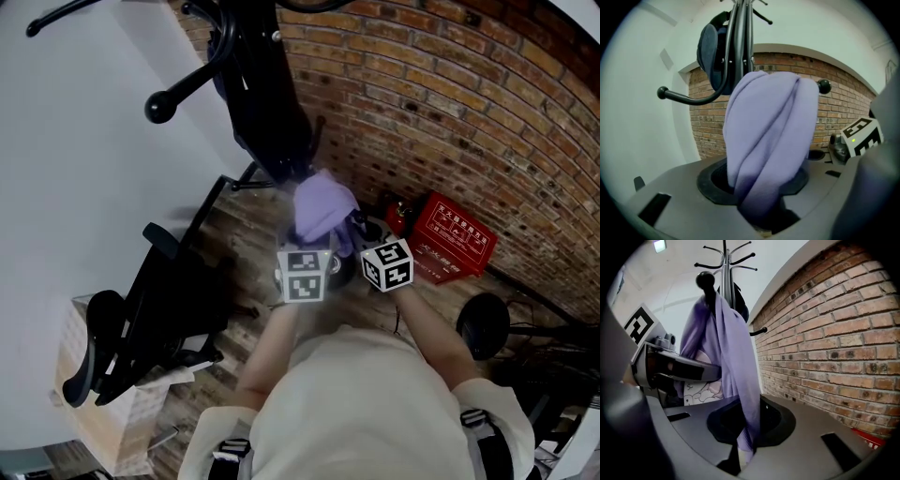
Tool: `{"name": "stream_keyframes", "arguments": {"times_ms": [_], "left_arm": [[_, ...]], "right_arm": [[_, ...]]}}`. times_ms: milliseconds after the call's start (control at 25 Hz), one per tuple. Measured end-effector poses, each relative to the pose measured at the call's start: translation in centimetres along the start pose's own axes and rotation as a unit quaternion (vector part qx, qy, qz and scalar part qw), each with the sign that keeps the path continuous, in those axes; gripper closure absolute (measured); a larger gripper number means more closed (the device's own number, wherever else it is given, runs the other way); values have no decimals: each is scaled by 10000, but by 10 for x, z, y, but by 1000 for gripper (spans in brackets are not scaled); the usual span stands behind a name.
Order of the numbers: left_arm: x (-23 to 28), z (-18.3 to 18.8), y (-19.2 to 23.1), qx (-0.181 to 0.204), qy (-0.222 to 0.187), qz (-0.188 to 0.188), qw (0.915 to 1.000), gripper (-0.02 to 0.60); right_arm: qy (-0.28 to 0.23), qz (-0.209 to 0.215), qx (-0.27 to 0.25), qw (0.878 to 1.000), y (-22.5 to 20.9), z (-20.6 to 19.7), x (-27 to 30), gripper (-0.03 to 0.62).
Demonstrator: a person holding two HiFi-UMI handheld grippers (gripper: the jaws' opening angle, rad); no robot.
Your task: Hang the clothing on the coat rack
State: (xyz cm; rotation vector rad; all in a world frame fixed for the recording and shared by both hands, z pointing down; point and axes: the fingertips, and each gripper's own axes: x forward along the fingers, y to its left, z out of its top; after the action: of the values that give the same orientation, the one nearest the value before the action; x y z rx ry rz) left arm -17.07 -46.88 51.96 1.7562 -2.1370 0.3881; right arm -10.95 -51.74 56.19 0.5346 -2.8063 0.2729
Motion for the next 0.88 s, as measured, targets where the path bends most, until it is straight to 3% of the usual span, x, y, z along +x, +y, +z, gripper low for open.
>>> {"name": "stream_keyframes", "arguments": {"times_ms": [480, 720, 880], "left_arm": [[-5, -6, -10, -61, -63, -175, 9998, 400], [-20, -9, -11, -94, -75, -346, 9993, 348], [-34, -12, -10, -124, -106, -422, 9990, 296]], "right_arm": [[27, -100, 49, 9999, 19, -7, -10, 577], [122, -328, 11, 9994, 16, -5, -22, 573], [159, -453, 18, 9988, 14, -4, -35, 487]]}}
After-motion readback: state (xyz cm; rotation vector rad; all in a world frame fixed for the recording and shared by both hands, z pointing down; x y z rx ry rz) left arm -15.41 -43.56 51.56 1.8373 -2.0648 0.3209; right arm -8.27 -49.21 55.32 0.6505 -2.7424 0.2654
